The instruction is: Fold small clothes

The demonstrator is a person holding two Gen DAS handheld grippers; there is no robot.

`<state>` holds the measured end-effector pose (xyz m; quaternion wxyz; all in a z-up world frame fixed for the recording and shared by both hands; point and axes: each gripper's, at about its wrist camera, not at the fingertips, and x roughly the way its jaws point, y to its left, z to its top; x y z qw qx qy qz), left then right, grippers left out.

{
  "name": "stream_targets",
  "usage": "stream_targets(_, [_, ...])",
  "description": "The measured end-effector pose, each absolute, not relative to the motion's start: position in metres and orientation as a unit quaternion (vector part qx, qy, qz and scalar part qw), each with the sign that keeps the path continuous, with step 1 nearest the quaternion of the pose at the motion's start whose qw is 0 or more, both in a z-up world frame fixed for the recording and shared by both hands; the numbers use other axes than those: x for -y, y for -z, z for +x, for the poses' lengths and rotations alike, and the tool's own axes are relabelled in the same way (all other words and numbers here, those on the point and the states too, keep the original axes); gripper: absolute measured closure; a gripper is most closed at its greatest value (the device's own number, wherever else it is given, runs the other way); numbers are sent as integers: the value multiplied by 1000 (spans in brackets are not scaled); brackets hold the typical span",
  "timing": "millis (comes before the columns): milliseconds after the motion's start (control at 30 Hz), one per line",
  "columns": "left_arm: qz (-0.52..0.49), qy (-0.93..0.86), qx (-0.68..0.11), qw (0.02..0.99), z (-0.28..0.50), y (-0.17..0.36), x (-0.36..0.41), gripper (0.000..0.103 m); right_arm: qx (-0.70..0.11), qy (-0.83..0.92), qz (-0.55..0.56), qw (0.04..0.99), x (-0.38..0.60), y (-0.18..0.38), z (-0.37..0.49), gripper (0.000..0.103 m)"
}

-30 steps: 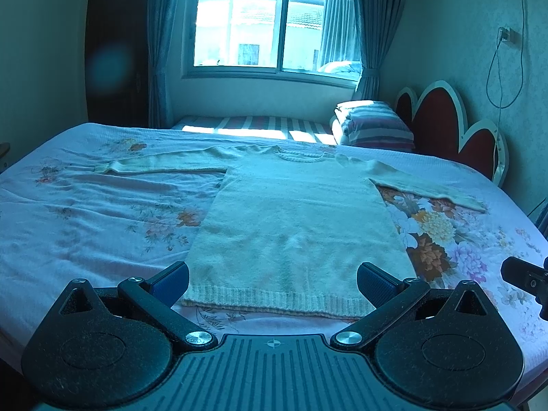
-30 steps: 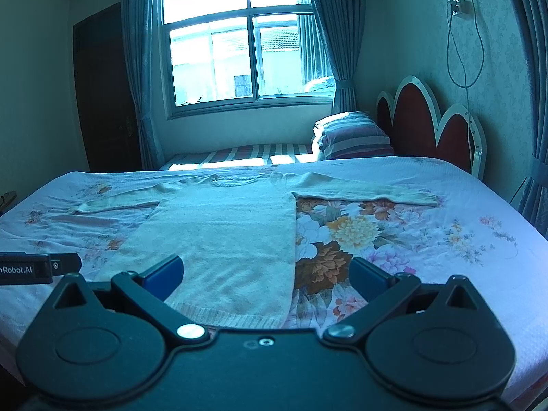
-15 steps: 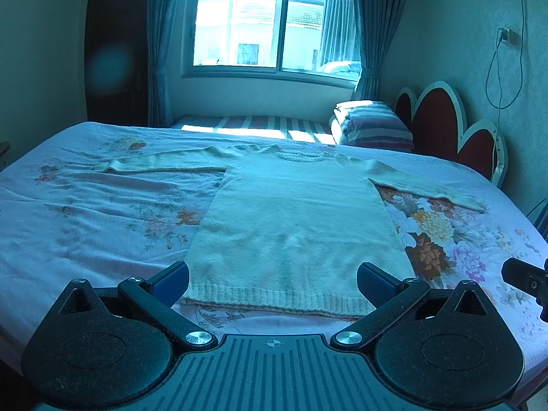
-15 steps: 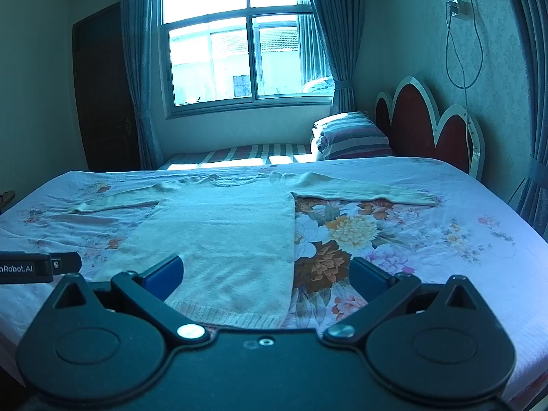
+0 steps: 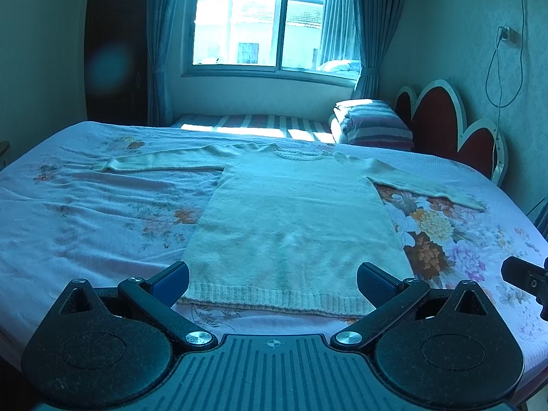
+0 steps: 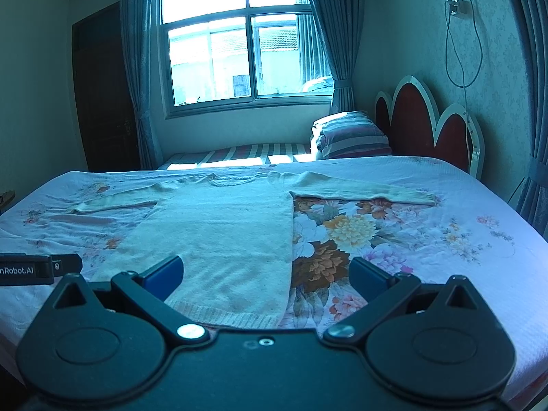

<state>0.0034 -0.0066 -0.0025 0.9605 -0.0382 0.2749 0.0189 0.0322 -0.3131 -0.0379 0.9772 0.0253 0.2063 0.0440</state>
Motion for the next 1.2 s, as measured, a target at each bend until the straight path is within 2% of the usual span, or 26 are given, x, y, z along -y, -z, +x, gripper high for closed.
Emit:
stream_targets(800, [-41, -20, -282, 958, 7, 4, 5, 0, -208, -45, 25, 977, 314, 37, 32, 0])
stream_targets(1033, [-85, -23, -299, 950, 24, 9, -34, 0, -198, -50, 21, 979, 311, 35, 46, 0])
stream_targets(1200, [-177, 4, -309, 934, 73, 24, -93, 0, -186, -41, 23, 981, 310, 31, 68, 0])
